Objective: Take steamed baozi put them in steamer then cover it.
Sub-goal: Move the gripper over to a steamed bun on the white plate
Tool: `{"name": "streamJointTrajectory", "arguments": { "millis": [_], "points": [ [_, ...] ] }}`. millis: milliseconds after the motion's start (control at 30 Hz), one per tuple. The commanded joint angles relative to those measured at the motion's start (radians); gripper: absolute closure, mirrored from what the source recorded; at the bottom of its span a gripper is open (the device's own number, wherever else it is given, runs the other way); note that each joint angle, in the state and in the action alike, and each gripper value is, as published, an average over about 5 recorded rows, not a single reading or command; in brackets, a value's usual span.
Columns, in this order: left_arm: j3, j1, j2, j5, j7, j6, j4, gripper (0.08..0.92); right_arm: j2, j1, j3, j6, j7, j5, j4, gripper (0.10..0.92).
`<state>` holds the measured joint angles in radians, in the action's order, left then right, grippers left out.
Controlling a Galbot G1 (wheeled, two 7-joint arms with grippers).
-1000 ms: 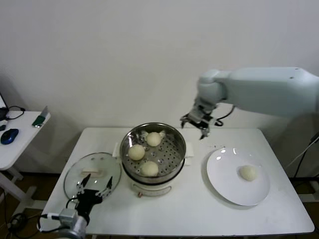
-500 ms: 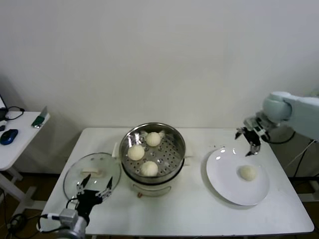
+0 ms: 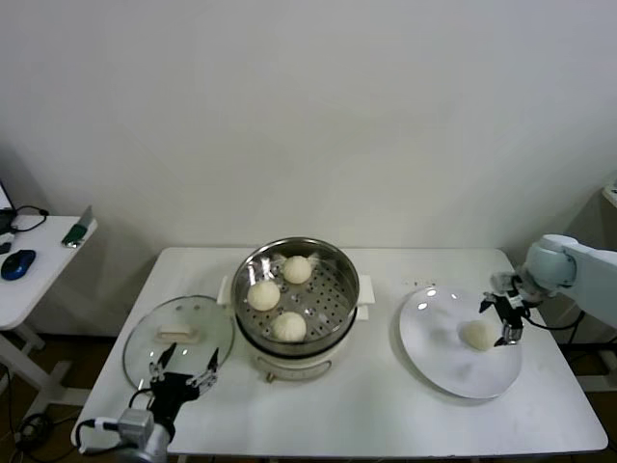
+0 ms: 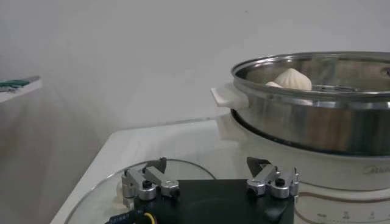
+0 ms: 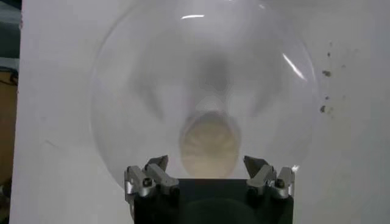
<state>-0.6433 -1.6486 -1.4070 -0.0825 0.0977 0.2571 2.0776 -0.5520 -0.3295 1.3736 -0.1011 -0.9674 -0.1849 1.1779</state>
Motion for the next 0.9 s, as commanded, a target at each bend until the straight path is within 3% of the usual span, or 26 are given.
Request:
{"name": "streamJointTrajectory", "arguments": {
  "millis": [33, 733, 900],
  "points": [
    [0.0, -0.002, -0.001, 0.003, -0.001, -0.001, 0.002, 0.177, -0.009, 0.183, -0.18, -0.016, 0.02, 0.041, -0.086, 0.203],
    [-0.003, -0.002, -0.001, -0.001, -0.002, -0.003, 0.004, 0.177, -0.054, 0.179, -0.192, -0.022, 0.023, 0.041, -0.121, 0.204],
    [-0.003, 0.001, -0.001, -0.002, -0.002, -0.002, 0.003, 0.177, -0.055, 0.162, -0.181, -0.021, 0.009, 0.027, -0.116, 0.247]
  ]
}}
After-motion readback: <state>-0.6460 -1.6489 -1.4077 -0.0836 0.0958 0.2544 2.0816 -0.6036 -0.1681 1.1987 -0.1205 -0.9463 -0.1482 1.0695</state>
